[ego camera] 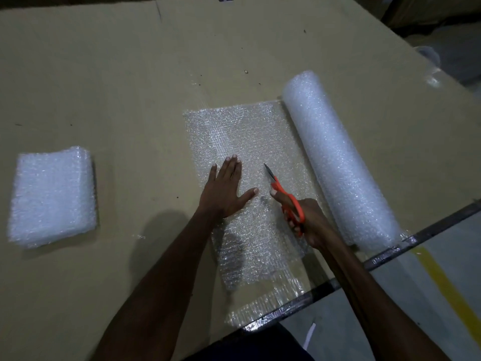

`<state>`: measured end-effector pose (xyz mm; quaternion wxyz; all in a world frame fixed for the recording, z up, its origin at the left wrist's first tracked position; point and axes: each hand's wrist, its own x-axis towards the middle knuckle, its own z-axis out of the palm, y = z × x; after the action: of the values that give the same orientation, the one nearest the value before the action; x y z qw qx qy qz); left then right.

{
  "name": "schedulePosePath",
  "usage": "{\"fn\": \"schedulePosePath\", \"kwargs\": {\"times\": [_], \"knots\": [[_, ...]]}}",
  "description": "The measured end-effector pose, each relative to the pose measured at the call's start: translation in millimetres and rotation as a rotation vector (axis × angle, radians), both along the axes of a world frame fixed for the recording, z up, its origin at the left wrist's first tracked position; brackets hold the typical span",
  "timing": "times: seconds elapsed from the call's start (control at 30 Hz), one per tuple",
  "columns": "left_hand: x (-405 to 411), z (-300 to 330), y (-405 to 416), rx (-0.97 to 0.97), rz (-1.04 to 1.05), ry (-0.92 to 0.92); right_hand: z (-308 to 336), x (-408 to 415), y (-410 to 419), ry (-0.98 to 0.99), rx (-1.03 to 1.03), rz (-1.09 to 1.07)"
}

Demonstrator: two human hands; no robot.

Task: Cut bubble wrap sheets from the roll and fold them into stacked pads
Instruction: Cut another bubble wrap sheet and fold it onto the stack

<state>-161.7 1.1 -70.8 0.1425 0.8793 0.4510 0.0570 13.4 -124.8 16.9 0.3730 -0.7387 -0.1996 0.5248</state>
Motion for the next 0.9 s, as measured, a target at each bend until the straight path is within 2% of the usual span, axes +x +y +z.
{"fn": "schedulePosePath", "kwargs": {"times": [0.9], "knots": [[-3.5, -2.0, -1.8, 0.004, 0.005, 0.004, -0.5, 2.9, 29.0, -0.023, 0.005, 0.044]]}}
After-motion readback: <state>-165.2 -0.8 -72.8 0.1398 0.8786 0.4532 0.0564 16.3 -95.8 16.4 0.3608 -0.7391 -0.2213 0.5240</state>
